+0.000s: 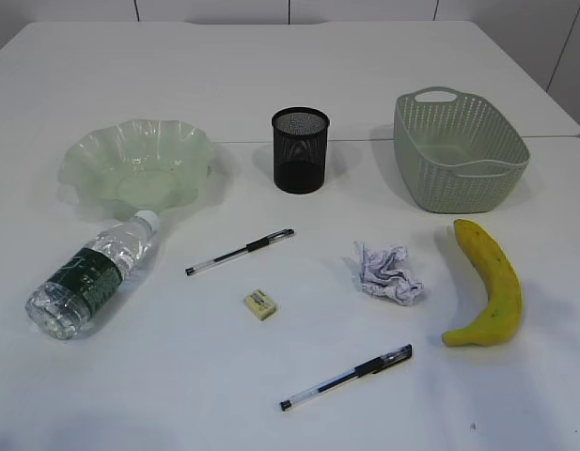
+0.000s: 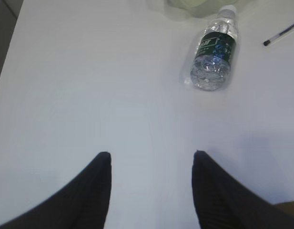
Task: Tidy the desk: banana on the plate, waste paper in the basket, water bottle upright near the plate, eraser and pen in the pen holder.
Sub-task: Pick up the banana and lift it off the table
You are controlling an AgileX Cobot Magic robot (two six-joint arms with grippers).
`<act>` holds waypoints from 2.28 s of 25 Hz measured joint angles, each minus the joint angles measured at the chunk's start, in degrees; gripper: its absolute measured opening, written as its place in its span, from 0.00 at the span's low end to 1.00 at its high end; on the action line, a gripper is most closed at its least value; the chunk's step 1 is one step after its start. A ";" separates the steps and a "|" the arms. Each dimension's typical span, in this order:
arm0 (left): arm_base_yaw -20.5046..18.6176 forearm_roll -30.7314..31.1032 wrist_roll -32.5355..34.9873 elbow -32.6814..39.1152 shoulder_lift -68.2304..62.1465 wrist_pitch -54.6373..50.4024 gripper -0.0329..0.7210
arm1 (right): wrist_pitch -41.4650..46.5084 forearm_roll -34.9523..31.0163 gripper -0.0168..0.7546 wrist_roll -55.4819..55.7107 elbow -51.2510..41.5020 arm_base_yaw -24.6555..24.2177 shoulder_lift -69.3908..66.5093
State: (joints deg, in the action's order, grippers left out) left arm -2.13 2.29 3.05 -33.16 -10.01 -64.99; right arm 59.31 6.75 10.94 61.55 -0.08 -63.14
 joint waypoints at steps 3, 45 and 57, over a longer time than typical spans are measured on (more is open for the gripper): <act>0.00 0.38 0.00 -1.11 -1.67 0.00 0.55 | -0.35 -1.40 0.65 0.00 1.07 0.00 -3.89; 0.00 -3.44 0.00 -4.11 -4.88 -2.31 0.55 | 1.13 -11.48 0.66 -9.27 26.17 -0.10 -49.96; 0.00 -3.49 0.00 -4.11 -4.88 -2.48 0.55 | 1.41 -11.09 0.67 -9.61 26.25 -0.10 -54.64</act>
State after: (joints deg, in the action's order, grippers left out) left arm -2.13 -1.19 3.05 -37.27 -14.89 -67.47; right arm 60.72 -4.34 1.33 87.81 -0.18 -117.78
